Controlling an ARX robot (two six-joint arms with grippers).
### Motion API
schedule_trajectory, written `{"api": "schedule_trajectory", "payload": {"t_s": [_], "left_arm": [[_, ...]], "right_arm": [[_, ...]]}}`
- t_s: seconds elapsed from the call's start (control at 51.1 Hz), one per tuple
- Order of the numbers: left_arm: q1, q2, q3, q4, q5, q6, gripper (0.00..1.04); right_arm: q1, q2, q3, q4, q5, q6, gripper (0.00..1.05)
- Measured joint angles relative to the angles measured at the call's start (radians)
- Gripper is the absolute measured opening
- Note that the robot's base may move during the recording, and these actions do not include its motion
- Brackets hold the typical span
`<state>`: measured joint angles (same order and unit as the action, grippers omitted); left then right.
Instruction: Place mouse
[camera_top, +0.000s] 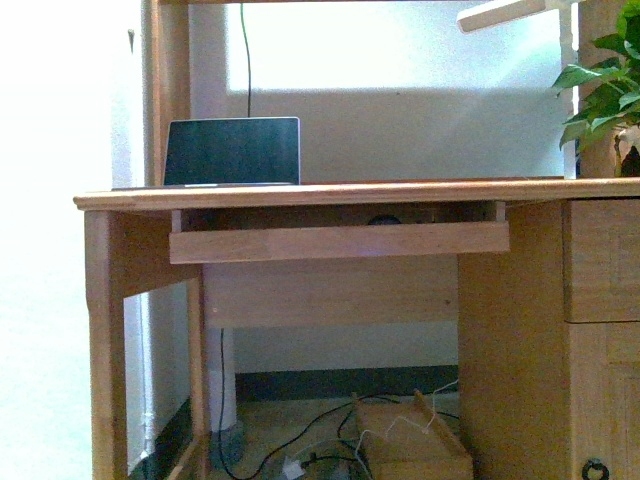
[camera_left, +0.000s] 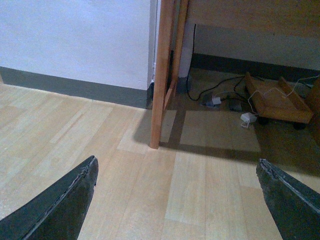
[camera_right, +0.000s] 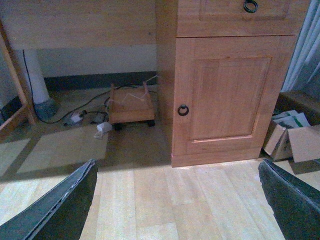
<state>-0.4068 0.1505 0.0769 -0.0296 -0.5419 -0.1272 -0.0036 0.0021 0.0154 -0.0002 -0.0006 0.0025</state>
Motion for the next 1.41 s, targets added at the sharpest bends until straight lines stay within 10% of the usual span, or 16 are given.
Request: {"api": "schedule_trajectory", "payload": {"t_s": [1.409], "left_arm": [[0.001, 0.000, 0.000, 0.000, 0.000, 0.000, 0.97]], "right_arm": [[0.000, 0.000, 0.000, 0.000, 0.000, 0.000, 0.97]]}}
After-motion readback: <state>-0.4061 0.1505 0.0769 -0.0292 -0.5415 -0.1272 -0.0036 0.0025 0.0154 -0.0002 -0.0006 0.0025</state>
